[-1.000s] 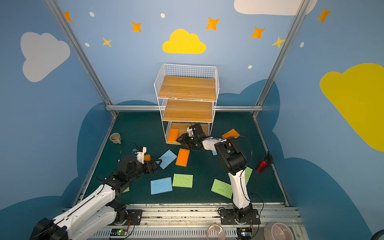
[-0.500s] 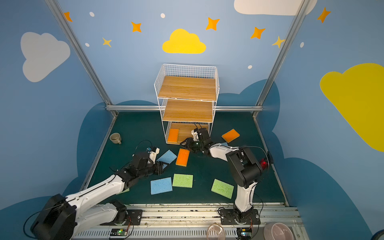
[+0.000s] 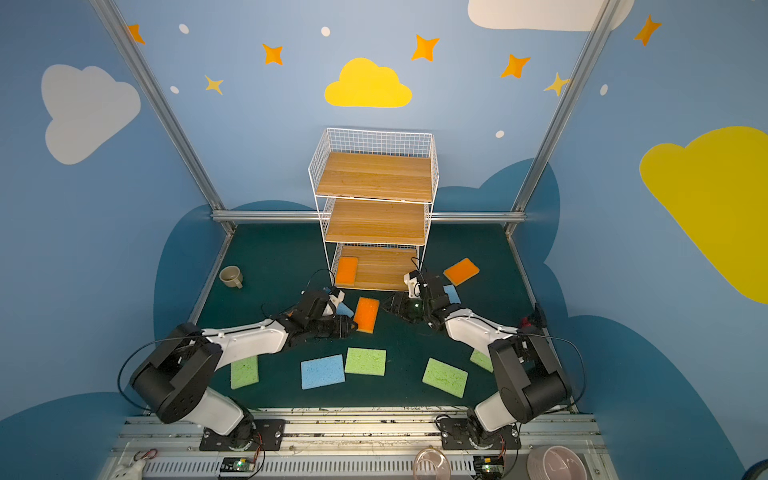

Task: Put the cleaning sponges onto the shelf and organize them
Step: 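Grasp another orange sponge with the right gripper while the left gripper hovers nearby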

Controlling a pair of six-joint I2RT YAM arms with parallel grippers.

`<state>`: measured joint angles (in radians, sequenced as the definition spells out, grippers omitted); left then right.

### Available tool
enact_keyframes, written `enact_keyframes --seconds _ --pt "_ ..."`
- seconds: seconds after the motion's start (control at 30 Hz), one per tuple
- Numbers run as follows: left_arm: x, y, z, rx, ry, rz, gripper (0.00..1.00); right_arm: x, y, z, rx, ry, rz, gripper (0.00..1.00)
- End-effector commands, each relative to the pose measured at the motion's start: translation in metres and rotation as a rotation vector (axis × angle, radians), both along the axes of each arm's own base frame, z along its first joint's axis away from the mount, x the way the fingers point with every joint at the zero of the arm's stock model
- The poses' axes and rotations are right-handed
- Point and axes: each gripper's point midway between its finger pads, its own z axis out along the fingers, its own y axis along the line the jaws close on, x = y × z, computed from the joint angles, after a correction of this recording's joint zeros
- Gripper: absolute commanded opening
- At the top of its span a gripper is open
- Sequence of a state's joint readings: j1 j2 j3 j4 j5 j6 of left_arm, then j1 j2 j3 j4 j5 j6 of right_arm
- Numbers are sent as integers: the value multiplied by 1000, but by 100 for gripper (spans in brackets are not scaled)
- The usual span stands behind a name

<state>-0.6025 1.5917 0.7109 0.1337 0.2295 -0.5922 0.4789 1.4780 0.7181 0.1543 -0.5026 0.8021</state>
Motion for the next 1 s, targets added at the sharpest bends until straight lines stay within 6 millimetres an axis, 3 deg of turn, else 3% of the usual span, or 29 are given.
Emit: enact_keyframes --seconds 0.0,0.2,0.47,0.63,0.77,0.97 --pt "8 -9 0 -11 -1 -9 45 -11 -8 -7 -17 16 18 54" --pt "12 -21 -12 -12 19 -26 42 -23 -11 -24 -11 58 25 53" --pt "10 -44 -14 -31 14 -58 41 -29 -5 -37 -8 93 50 52" --pt "5 -40 -4 -38 -6 -55 55 -32 3 -50 -32 120 77 50" --pt "4 -24 9 5 -60 -25 71 -30 1 -62 -79 141 83 46" --pt "-7 -2 31 28 -125 0 82 -12 2 -58 -113 95 86 49"
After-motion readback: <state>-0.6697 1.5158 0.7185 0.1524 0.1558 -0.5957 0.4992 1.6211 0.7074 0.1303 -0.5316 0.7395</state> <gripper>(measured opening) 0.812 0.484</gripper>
